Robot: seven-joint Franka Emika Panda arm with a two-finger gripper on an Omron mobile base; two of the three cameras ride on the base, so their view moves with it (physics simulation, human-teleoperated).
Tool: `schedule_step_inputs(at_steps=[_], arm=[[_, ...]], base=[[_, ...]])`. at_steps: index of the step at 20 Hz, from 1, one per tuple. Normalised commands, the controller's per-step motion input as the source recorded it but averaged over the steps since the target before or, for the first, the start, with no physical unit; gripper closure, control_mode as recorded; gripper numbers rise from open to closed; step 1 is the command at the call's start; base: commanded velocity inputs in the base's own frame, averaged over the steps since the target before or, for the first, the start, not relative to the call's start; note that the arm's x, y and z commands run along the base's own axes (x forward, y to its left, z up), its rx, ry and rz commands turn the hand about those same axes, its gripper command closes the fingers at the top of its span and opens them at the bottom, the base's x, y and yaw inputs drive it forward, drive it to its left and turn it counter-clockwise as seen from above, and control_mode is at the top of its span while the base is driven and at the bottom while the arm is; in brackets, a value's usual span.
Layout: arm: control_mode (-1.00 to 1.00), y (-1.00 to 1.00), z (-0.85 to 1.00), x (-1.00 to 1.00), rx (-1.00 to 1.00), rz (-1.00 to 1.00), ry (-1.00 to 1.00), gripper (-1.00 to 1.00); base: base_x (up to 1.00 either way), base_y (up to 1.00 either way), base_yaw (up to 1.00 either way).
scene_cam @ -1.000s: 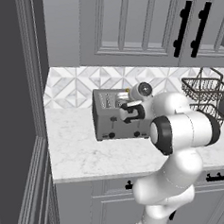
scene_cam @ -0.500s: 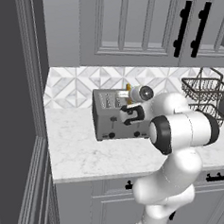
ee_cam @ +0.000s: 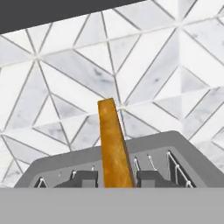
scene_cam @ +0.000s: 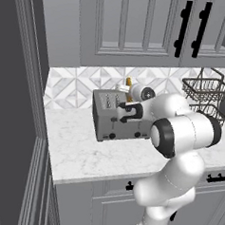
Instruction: Start the toaster. Once the lever pops up, take the bread to the plate on the dining counter.
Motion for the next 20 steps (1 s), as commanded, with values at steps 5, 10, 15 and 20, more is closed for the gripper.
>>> schedule_step_inputs(at_steps=[5, 10, 15, 20], arm=[[-1.0, -0.29, 0.63, 0.0, 0.22, 0.0, -0.13, 1.0], [-1.0, -0.43, 0.55, 0.0, 0.25, 0.0, -0.06, 1.0], [-1.0, -0.44, 0.41, -0.27, 0.25, 0.0, 0.0, 1.0], [-1.0, -0.38, 0.44, -0.71, 0.22, 0.01, 0.0, 1.0]], base=[[0.0, 0.0, 0.0], [0.0, 0.0, 0.0], [0.0, 0.0, 0.0], [0.0, 0.0, 0.0]])
